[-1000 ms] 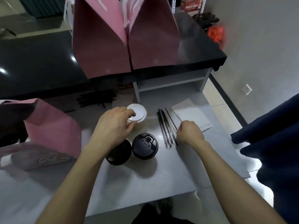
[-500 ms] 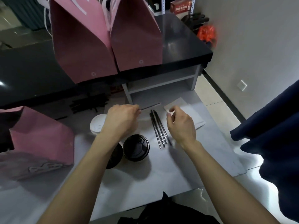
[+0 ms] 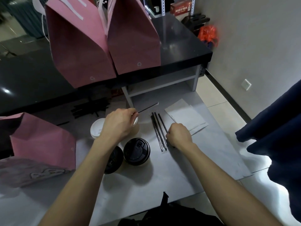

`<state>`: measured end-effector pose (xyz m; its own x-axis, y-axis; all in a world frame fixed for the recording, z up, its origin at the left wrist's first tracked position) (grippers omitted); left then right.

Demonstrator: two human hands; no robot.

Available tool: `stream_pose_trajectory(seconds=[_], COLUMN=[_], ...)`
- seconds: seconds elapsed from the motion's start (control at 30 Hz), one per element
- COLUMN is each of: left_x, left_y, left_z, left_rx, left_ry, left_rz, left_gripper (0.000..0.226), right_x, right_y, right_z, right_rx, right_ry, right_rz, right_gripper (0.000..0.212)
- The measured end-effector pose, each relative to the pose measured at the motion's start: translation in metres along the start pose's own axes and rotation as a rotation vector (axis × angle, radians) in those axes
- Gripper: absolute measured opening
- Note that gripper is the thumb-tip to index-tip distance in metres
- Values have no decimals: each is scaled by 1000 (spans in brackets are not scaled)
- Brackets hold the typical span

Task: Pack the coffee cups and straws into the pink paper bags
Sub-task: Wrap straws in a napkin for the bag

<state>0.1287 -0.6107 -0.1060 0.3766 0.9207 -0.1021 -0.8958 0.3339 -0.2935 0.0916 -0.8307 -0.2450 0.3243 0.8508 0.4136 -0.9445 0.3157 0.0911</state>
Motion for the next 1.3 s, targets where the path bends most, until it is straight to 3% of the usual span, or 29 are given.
stream_pose_trajectory(seconds=[0.13,0.27,0.37,0.57,0.73,0.87,1.0,1.07,1.2,1.3], left_x=[-4,-15,-28,-49,-56,-57,-50,-44,-42,-40], left_y=[-3,-5,-12,-26,-29,-33,-35,-33,-32,-30], left_z=[-3,-6,-11,-33,-44,-47,-45,-43,-40,-39], left_rx=[-13,21,1,114,154,107,72,69,27,34], left_ry=[86,655,840,1006,1111,1056,1053,987,912,891], left_rz=[42,331,443,534,523,450,523,513,472,530], left_gripper=[29,26,28,31,33,32,32,31,34,39], right_x=[-8,-14,0,33,40,32,-14,-35,-54,-56], right_y=[-2,1,4,13,12,8,-6,-15,-36,-41], right_z=[9,37,57,65,55,53,47,39,18,13], right_rx=[-1,-113,-33,-39,-105,-74,-377,-380,-293,-310], right_ry=[-204,-666,-999,-1162,-1112,-1116,-521,-284,-81,-100], right_rz=[-130,-247,-290,-242,-278,-189,-136,-123,-69,-100], right_gripper=[22,7,9,13,10,15,16,29,27,20])
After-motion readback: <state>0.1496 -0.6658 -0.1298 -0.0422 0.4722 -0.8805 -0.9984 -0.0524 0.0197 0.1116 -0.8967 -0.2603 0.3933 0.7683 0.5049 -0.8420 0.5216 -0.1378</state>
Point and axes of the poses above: each hand's wrist, its own y-axis away from the middle knuckle, its own z-axis out of the back of the hand, x = y × z, the point moved 2 cm from there along -y, towards the middle knuckle, and after that the axes turned 12 degrees about -x, right-handed, at the moved point
